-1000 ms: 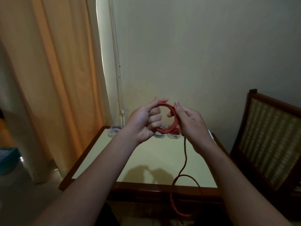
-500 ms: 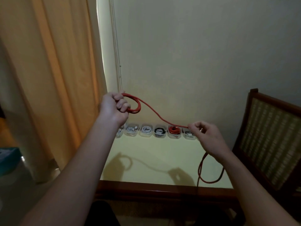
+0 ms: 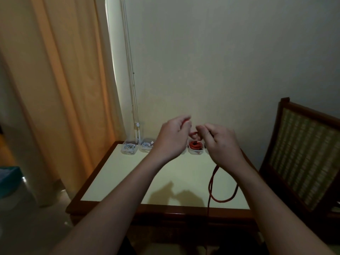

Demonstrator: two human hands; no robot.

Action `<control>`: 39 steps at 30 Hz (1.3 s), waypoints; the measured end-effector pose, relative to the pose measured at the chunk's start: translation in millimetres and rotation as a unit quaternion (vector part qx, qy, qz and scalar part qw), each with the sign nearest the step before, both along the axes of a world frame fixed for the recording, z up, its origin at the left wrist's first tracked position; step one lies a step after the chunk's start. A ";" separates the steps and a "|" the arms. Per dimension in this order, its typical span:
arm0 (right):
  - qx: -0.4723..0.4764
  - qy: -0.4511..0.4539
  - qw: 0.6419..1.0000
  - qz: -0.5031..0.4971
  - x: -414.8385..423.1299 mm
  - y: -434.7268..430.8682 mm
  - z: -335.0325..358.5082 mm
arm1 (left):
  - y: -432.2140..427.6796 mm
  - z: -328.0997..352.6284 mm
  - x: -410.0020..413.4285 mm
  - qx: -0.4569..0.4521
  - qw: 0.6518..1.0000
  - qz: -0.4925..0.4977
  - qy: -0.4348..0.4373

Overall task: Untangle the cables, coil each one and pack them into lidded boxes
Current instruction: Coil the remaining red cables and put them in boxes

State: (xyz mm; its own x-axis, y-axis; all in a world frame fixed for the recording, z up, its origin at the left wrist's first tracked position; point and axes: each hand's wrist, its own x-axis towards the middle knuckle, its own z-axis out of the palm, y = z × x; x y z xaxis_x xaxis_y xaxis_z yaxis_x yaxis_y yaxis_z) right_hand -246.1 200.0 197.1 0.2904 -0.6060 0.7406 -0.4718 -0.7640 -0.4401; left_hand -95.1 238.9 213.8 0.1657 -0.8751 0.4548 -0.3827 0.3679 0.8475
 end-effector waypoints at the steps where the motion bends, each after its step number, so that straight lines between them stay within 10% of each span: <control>1: 0.020 -0.033 0.999 0.004 -0.2 0.5 0.7 | 1.1 0.9 -1.0 0.021 0.999 -0.030 0.031; 12: 0.190 -0.175 0.966 0.015 18.5 18.7 8.5 | 13.1 14.8 -5.2 0.133 0.893 -0.267 0.337; 26: 0.221 -0.212 0.951 0.038 20.3 20.7 6.5 | 21.2 20.0 6.1 0.145 0.963 -0.213 0.083; 39: 0.251 -0.232 0.936 0.086 25.8 21.8 11.1 | 12.3 13.1 -7.3 0.135 0.898 -0.230 0.349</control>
State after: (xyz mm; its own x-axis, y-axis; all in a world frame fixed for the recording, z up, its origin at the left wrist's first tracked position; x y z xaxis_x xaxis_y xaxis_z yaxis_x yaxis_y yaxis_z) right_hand -220.3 221.8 208.2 0.1334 -0.8855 0.4452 -0.0296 -0.4525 -0.8913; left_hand -102.5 251.2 226.9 -0.0789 -0.9868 0.1415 0.4172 0.0962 0.9037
